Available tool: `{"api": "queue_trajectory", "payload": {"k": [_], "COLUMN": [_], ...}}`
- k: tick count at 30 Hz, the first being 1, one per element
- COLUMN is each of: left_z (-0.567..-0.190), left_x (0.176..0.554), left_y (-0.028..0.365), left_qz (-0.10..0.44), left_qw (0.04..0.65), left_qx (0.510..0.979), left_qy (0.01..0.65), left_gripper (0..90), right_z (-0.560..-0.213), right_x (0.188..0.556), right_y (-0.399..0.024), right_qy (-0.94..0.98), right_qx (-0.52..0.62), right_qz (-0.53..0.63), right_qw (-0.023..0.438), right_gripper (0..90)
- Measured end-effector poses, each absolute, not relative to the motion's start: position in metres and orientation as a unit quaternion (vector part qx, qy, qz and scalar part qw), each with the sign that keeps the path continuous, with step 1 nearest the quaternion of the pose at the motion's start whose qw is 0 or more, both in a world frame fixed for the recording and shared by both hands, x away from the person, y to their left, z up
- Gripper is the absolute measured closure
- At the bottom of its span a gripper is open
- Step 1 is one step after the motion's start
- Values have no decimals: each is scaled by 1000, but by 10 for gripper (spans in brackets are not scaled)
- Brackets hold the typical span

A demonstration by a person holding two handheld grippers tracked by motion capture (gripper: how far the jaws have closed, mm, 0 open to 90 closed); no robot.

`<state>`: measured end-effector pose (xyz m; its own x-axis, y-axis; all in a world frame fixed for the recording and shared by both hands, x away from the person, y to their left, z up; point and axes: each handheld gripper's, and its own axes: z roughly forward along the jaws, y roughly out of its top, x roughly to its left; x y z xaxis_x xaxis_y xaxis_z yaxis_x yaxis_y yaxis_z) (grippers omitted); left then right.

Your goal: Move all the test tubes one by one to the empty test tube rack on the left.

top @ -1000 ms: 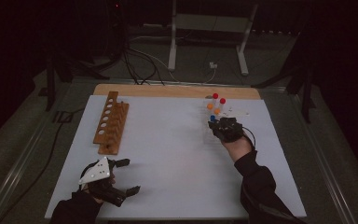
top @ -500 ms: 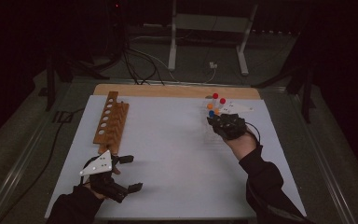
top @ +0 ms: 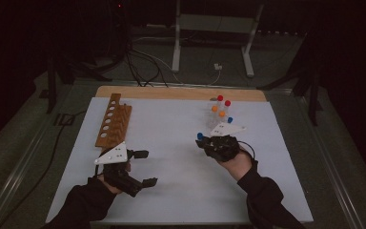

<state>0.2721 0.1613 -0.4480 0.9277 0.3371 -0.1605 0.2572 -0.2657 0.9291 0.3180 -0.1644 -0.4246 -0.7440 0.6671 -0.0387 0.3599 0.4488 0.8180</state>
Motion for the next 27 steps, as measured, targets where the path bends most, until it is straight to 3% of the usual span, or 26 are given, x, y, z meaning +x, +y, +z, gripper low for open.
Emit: {"api": "queue_trajectory", "payload": {"k": [10,18,20,24,27], "left_z": [-441,-435,-433,-431,-432], "left_x": [283,291,293,295,297], "left_y": [134,121,119,111,103], "left_qz": [30,29,30,35,37], "left_qw": [575,590,594,590,588], "left_qx": [802,794,791,795,798], "left_qy": [157,145,143,136,129], "left_gripper": [7,87,159,207,318], "right_z": [-440,-446,-448,-448,-448], "right_x": [293,283,281,281,280], "right_y": [-148,-141,-140,-140,-139], "right_qy": [845,853,855,855,855], "right_qx": [273,259,256,255,253], "right_qz": [435,434,432,432,434], "right_qw": [146,131,129,128,126], "right_gripper": [768,768,768,768,768]}}
